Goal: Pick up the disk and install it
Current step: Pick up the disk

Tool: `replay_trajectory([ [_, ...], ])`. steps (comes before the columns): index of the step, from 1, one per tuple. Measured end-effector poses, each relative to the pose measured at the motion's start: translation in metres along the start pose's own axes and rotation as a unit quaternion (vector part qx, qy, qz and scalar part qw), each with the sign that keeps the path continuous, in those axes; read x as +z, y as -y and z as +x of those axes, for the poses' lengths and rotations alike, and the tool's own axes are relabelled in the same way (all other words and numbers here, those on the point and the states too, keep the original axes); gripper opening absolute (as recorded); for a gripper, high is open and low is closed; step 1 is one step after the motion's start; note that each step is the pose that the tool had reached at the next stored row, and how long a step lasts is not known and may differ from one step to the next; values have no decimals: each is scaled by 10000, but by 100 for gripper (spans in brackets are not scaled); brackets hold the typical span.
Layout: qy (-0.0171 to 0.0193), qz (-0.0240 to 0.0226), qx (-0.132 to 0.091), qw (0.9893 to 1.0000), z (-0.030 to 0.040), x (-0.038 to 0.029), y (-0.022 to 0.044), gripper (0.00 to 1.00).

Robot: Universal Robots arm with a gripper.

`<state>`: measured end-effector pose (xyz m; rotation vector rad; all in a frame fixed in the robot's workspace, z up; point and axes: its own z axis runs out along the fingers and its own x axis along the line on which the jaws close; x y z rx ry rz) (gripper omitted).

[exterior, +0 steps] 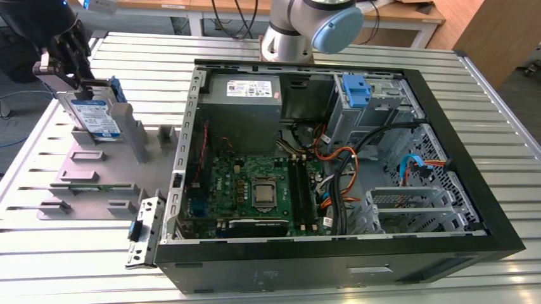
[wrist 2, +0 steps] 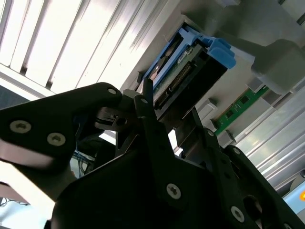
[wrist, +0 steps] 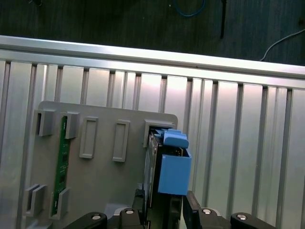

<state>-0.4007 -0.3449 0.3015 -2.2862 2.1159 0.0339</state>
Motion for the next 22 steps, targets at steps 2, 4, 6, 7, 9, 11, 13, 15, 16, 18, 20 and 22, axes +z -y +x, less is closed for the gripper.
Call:
replay_trajectory([
  [2,9,-54,2,10000,0,1,1,44],
  [4,9,-54,2,10000,0,1,0,44],
  [6,9,-54,2,10000,0,2,1,44],
  [7,9,-54,2,10000,0,4,1,44],
  [9,10,-53,4,10000,0,6,5,44],
  [11,9,-55,9,10000,1,5,13,44],
  [13,9,-55,12,10000,2,6,18,44],
  [15,10,-55,13,10000,1,6,17,44],
  [16,9,-55,13,10000,2,6,18,44],
  [18,9,-56,15,10000,1,6,18,44],
  [20,9,-55,16,10000,2,6,18,44],
  [22,9,-55,30,10000,2,6,18,44],
])
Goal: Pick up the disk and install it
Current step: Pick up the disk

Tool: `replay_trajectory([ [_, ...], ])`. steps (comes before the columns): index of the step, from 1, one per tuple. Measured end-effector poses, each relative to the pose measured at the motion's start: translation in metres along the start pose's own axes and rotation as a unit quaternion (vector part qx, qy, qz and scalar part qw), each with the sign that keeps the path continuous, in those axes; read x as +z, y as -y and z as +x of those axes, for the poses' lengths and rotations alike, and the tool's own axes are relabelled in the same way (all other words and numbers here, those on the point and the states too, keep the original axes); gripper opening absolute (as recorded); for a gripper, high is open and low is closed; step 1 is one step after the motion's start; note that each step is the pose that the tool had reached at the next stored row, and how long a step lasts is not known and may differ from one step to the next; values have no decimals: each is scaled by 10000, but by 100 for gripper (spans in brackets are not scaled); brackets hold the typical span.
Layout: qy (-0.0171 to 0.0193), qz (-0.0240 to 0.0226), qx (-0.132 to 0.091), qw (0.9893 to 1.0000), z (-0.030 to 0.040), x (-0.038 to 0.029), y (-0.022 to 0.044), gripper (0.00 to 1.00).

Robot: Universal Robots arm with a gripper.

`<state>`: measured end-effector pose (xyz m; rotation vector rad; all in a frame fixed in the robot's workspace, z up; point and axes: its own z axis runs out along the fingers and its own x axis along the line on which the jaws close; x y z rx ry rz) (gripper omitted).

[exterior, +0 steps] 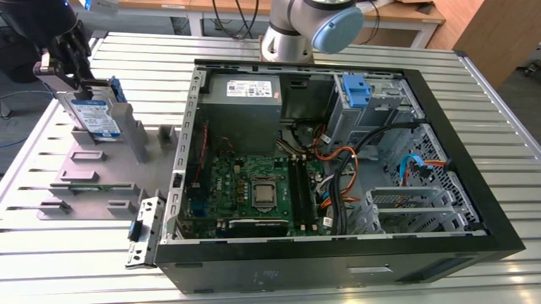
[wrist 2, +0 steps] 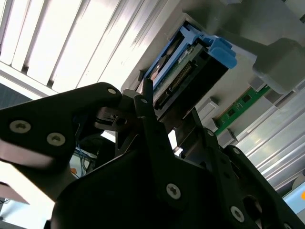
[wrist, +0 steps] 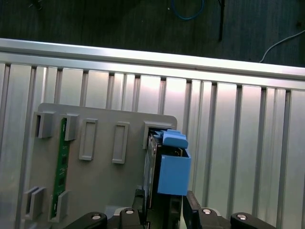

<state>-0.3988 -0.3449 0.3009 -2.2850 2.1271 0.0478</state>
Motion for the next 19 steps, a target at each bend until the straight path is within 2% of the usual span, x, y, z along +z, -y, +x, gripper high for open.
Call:
replay_trajectory([
  [9,-40,1,84,10000,0,1,0,44],
  [19,-45,0,87,10000,0,0,0,44],
])
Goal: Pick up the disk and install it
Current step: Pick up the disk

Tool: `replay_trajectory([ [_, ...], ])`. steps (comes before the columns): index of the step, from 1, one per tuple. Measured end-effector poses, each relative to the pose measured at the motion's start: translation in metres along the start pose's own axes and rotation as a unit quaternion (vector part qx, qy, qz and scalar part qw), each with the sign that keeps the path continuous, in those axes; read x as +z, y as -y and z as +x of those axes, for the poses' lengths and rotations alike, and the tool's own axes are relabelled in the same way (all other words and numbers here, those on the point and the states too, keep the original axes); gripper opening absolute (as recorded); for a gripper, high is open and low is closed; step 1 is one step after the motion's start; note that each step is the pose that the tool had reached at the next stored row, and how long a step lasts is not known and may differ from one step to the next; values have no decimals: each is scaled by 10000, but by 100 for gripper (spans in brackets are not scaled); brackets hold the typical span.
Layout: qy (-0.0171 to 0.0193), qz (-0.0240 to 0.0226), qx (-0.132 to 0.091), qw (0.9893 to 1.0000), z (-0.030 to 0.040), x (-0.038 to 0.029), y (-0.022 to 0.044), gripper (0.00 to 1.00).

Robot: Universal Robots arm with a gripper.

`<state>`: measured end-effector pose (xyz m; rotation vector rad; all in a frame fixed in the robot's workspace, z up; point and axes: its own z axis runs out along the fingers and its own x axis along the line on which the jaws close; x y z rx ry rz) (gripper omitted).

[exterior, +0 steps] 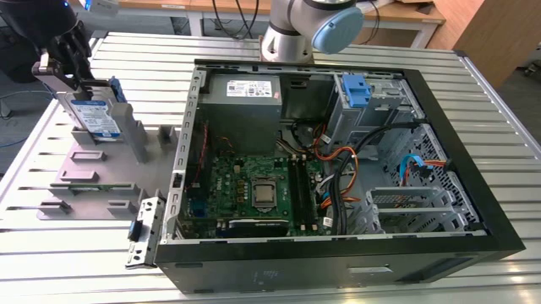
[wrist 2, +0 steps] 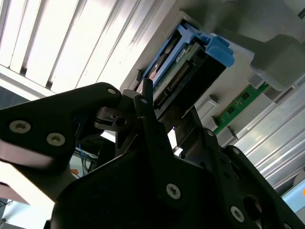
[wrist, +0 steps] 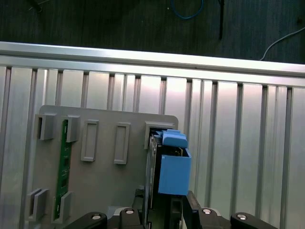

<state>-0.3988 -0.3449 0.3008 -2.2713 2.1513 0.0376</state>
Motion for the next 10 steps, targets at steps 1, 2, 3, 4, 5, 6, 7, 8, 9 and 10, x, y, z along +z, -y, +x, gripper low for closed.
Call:
replay_trajectory([
  [1,0,0,0,10000,0,0,0,44],
  [2,-1,0,0,10000,0,0,0,44],
  [3,-1,0,1,10000,0,0,0,43],
  [4,-2,0,1,10000,0,0,0,43],
  [5,-2,0,1,10000,0,0,0,37],
  [6,-2,0,1,10000,0,0,0,35],
  [7,-2,0,1,10000,0,0,0,35],
  [8,-2,0,1,10000,0,0,0,35],
  [9,-3,0,1,10000,0,0,0,35],
  [10,-3,0,1,10000,0,0,0,35],
])
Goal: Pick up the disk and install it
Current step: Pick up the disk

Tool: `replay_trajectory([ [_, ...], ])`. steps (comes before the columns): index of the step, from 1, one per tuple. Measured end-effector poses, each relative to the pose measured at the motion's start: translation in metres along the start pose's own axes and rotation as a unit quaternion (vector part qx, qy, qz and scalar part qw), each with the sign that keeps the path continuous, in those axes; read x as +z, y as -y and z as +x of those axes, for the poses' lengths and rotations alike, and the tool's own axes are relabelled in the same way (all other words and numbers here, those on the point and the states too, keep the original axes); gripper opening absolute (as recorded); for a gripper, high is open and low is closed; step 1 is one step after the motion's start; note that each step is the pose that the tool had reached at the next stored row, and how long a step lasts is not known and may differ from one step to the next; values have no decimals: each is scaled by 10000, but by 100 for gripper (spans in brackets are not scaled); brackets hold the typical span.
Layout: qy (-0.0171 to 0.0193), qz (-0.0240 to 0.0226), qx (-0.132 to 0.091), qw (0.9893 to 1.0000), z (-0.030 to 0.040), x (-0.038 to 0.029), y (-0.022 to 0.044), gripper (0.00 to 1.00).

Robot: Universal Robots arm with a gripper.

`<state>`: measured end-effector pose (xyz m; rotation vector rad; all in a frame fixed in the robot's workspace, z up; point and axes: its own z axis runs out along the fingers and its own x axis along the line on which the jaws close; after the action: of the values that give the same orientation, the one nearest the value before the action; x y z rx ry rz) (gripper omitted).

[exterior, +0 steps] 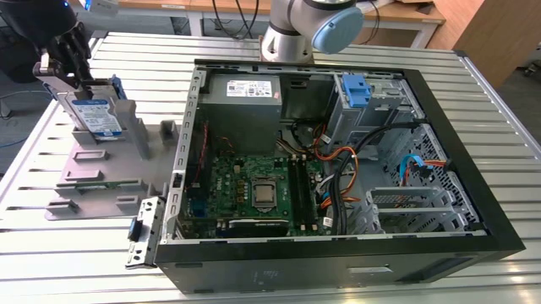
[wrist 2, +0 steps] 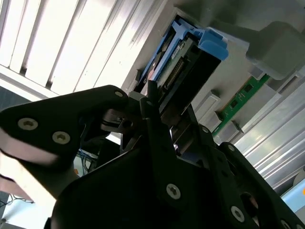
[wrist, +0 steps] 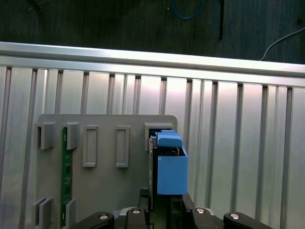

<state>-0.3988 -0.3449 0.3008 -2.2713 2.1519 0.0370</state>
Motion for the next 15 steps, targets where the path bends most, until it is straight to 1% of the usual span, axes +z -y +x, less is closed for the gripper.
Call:
replay_trajectory([
  [4,-1,0,2,10000,0,0,0,35],
  [5,-1,1,51,10000,0,1,0,35],
  [7,0,4,226,9997,0,2,0,35],
  [10,2,12,489,9988,0,7,0,35],
  [15,3,13,516,9987,0,7,0,35],
])
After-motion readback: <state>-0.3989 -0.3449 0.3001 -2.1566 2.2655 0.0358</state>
